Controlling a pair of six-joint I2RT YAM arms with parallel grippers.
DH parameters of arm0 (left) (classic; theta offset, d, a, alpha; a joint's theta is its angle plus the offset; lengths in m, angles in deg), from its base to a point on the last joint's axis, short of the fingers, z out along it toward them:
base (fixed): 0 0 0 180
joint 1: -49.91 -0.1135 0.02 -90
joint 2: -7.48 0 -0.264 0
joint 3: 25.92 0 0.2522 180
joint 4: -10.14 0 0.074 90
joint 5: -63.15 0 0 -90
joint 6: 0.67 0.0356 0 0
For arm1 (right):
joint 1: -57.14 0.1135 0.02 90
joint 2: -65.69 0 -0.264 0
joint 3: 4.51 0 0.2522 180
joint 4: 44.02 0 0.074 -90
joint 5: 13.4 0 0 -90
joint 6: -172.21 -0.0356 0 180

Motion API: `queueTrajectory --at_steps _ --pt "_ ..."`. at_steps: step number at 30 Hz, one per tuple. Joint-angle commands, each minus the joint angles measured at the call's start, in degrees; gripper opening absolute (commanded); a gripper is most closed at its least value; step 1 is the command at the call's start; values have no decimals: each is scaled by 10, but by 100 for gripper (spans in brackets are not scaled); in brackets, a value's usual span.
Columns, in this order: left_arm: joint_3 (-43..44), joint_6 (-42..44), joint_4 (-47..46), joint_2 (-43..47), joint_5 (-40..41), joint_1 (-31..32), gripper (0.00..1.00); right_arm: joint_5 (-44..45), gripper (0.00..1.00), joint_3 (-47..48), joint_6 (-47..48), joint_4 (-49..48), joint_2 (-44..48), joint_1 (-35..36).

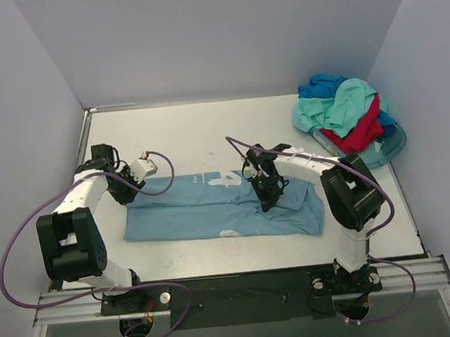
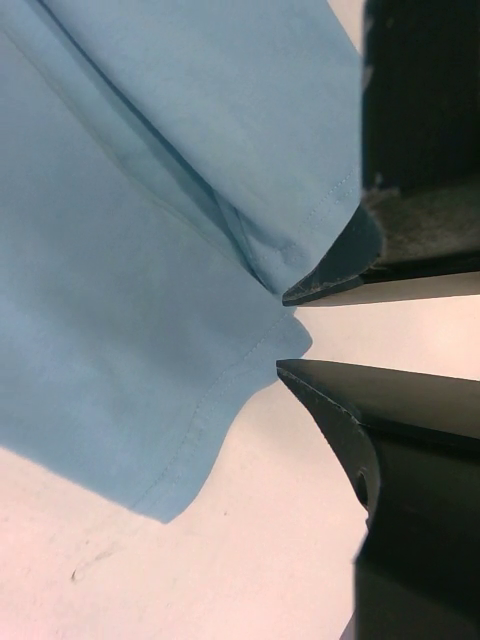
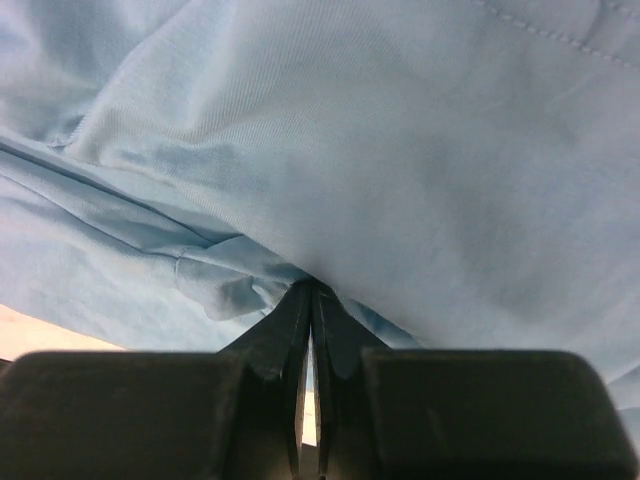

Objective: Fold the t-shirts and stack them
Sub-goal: Fold the other side of the tshirt into a rectangle, then rotate the tshirt 90 degrees

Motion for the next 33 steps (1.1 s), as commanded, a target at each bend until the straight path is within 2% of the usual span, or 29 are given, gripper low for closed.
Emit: queueTrajectory --at_steps 1,6,11,15,20,22,26,30,33 --pt "47 -37 6 7 -54 -2 38 46 0 10 -24 30 71 4" --pt "76 -79 -21 -18 -55 16 41 87 0 -19 -102 63 181 -35" --pt "62 -98 -77 -45 -11 46 47 111 0 -132 -197 106 248 -79" --pt "72 -94 -108 -78 -1 51 47 92 0 -201 -221 80 248 -132" --pt "74 -58 -122 -127 35 80 47 89 0 -215 -216 29 194 -201" --pt "50 -28 -123 -126 45 80 47 93 0 -196 -204 23 158 -230" --pt "-16 26 -105 -76 42 67 47 101 0 -85 -164 35 68 -257" --pt "-75 79 -29 -11 34 59 47 100 0 36 -144 59 -15 -256" --pt "-109 115 64 31 19 39 47 95 0 141 -131 87 -87 -253"
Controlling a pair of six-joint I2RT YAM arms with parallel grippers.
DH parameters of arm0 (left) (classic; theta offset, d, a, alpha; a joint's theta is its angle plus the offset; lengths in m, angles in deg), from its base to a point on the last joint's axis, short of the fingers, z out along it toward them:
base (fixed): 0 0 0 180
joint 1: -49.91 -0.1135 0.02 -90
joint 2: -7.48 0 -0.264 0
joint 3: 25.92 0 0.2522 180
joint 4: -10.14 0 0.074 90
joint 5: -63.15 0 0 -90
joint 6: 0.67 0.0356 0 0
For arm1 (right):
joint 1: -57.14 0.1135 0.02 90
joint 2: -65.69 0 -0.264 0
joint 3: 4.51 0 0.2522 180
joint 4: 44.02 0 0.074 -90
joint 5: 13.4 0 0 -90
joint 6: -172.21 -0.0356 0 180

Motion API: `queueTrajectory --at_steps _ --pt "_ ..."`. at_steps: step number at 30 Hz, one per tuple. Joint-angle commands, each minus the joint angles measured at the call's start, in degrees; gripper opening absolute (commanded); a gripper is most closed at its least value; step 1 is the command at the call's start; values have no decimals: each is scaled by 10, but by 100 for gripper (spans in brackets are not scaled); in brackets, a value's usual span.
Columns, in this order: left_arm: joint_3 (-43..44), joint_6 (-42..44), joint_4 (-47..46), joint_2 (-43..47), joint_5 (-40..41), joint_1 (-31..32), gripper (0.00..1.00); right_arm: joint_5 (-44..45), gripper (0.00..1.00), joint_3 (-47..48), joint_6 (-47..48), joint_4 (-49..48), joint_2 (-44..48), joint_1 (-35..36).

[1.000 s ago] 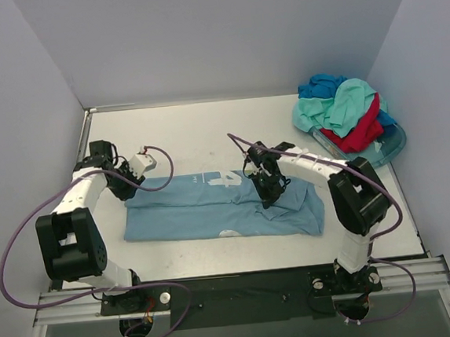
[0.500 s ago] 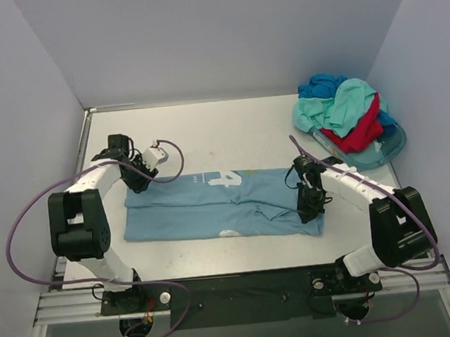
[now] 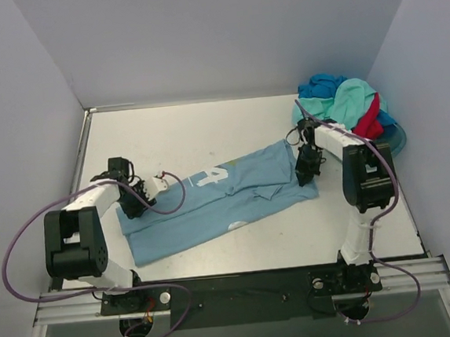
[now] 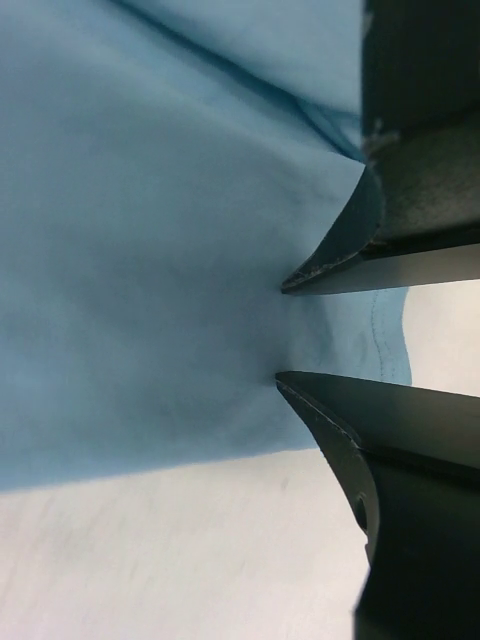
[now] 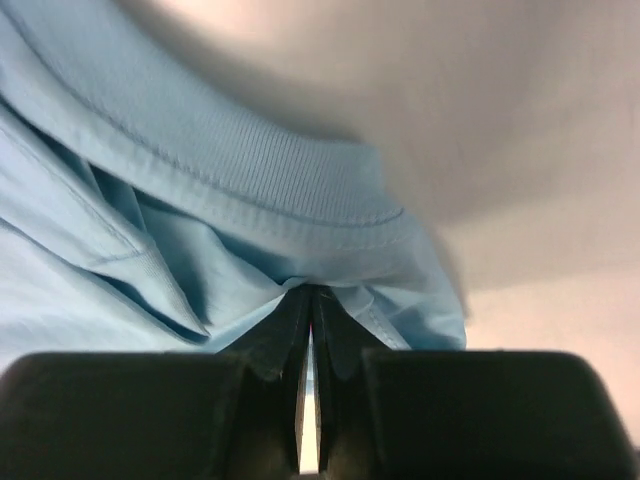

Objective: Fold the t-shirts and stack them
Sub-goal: Rotate the tshirt 90 degrees

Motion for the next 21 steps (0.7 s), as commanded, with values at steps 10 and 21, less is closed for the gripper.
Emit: queueTrajectory --at_steps 10,21 --pt "43 12 297 139 -142 -26 47 19 0 393 97 110 -158 18" --pt "109 -114 105 22 -50 -82 48 95 36 97 60 90 47 17"
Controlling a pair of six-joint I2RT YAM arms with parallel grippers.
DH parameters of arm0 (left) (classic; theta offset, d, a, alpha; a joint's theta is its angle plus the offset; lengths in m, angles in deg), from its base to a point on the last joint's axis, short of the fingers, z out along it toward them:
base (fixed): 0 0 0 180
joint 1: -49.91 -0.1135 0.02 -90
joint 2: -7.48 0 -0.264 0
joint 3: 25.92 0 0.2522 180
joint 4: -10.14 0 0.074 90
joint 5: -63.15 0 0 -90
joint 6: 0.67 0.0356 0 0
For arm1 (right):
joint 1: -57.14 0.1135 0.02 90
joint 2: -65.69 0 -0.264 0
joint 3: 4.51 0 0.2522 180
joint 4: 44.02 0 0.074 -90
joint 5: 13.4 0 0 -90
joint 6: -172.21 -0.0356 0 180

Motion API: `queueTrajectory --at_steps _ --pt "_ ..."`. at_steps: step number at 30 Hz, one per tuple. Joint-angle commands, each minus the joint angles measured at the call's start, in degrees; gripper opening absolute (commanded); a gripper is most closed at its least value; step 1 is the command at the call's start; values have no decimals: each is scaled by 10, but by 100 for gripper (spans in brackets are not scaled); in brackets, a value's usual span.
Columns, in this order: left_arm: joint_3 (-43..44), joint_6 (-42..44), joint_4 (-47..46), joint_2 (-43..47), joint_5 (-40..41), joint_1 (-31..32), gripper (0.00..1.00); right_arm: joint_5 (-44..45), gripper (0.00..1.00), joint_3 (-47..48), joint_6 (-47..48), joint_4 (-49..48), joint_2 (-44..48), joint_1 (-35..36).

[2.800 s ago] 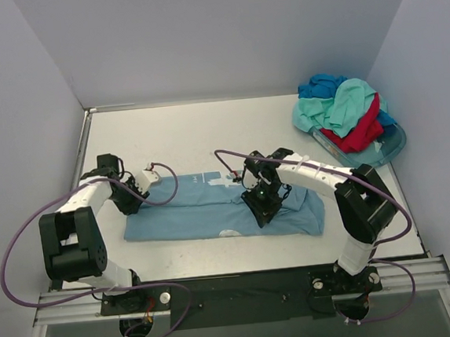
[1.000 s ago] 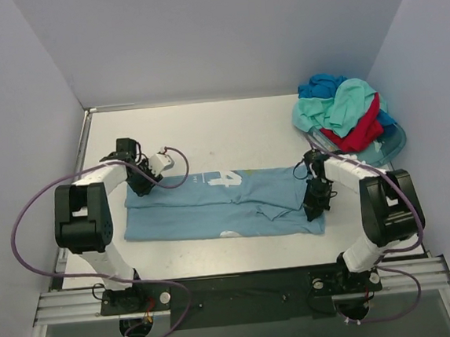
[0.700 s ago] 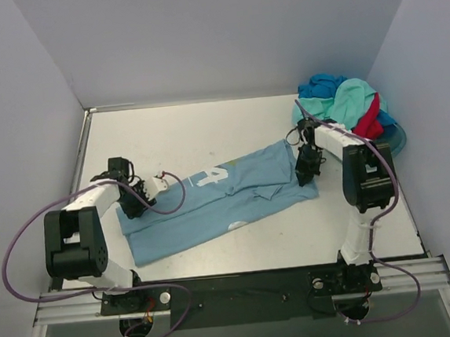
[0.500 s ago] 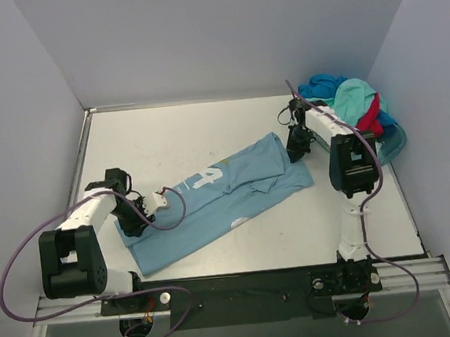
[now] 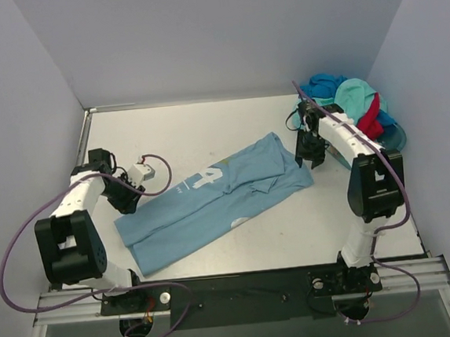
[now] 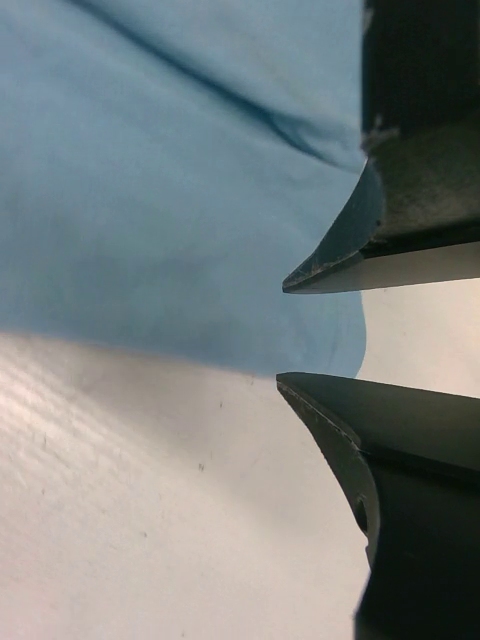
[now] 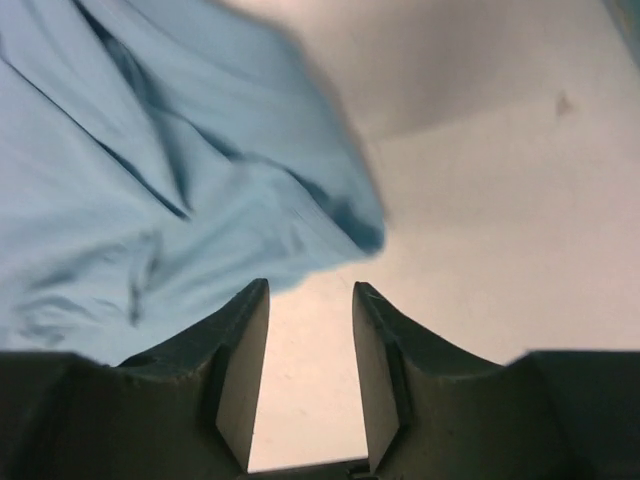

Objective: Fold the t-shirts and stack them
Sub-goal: Rotate the tshirt 90 degrees

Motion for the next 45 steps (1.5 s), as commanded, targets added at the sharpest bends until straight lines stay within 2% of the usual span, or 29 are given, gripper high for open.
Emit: queueTrajectory --at_steps 1,5,8,14,16,17,19,20,23,25,31,36,38,39,41,43,45 --pt "51 -38 -71 -50 24 -19 48 43 37 -123 -21 10 56 -2" --pt "57 -21 -80 -89 37 -21 48 12 38 -168 -22 -38 49 -13" --pt "47 -5 -89 -95 48 -23 48 -21 38 -152 -16 -66 28 -17" --pt "27 8 -88 -68 40 -44 48 -21 34 -133 -25 -68 -15 -35" --pt "14 15 -85 -53 40 -47 48 -28 23 -124 -23 -65 -38 -38" --pt "11 16 -80 -50 40 -49 48 -30 14 -118 -17 -66 -51 -39" --pt "8 15 -72 -44 40 -51 48 -33 3 -96 -4 -64 -70 -38" --pt "9 15 -70 -39 38 -50 48 -37 0 -75 9 -61 -77 -38" --pt "8 20 -56 -31 24 -50 48 -84 0 -14 45 -59 -120 -35" --pt "8 18 -48 -25 8 -44 48 -84 0 47 62 -39 -153 -31" --pt "-25 0 -42 -17 1 -21 48 -76 0 270 84 35 -264 -27" --pt "-58 -8 -42 -8 15 14 48 -55 0 418 89 47 -354 -29" --pt "-70 -10 -43 -2 18 38 48 -72 0 489 89 44 -397 -31" --pt "-72 -18 -44 0 16 43 48 -81 0 564 87 64 -417 -35" --pt "-73 -27 -38 -1 4 58 48 -101 0 577 73 33 -424 -42" --pt "-74 -29 -28 -1 -9 78 48 -94 0 515 53 -43 -391 -46" --pt "-80 -33 -25 -1 -16 96 48 -124 0 485 34 -84 -373 -48"
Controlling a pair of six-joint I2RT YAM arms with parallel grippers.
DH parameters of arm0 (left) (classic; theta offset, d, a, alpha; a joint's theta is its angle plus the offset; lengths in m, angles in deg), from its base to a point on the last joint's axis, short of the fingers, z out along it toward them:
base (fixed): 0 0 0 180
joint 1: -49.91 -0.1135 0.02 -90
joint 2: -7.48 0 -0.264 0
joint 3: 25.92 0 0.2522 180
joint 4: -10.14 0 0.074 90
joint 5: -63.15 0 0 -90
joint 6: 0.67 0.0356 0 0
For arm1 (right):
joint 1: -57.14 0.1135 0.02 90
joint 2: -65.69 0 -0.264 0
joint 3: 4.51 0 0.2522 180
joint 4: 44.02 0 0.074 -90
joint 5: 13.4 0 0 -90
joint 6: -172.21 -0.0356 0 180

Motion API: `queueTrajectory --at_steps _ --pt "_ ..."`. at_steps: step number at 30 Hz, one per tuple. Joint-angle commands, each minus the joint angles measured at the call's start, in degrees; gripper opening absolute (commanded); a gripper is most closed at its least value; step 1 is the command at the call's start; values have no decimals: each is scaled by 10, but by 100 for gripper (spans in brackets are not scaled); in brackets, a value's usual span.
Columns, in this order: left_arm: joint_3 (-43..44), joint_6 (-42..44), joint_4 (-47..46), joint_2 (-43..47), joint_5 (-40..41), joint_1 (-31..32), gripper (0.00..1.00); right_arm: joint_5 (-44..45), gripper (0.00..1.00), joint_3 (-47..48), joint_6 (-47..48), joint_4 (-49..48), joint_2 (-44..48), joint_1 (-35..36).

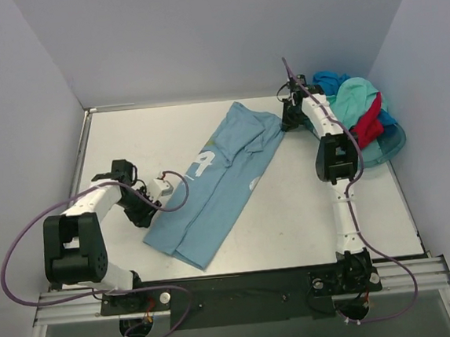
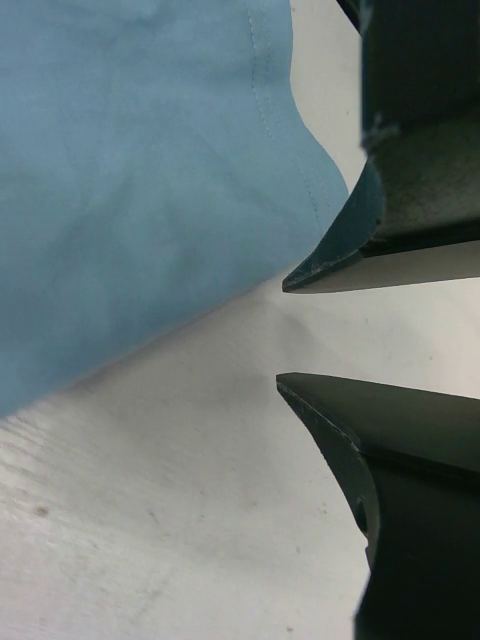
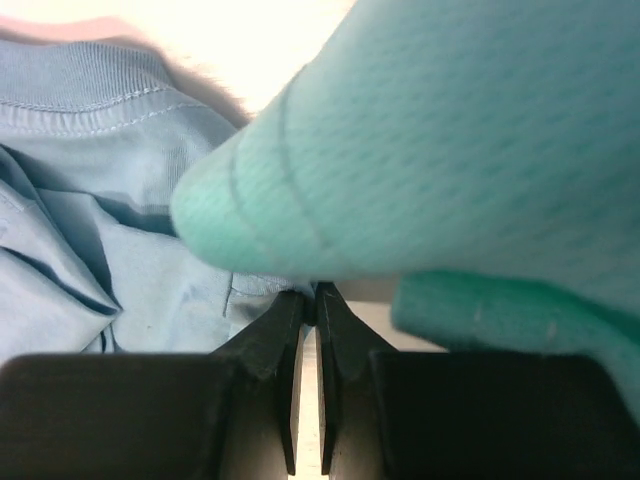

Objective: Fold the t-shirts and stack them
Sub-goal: Rotate the tshirt 90 degrees

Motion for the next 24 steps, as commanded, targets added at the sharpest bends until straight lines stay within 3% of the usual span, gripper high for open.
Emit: queueTrajectory --at_steps 1,3,7,12,14,19,24 --pt "-8 -14 19 16 -38 40 48 -46 0 -31 -34 -70 35 -13" --pt "-21 -16 21 15 -39 68 48 -78 0 20 -38 -61 6 -11" --pt "-45 -16 35 21 -45 115 48 -68 4 22 -46 -73 1 -10" --pt "-73 -10 71 41 -76 143 48 -41 39 18 -34 -90 26 -9" --pt "-76 -12 79 54 -93 148 48 -30 44 13 -17 -95 46 -9" --pt "-89 -18 92 82 -126 155 48 36 47 -24 37 -112 113 1" --pt "-92 -16 100 110 -137 166 48 9 48 -50 56 -118 167 16"
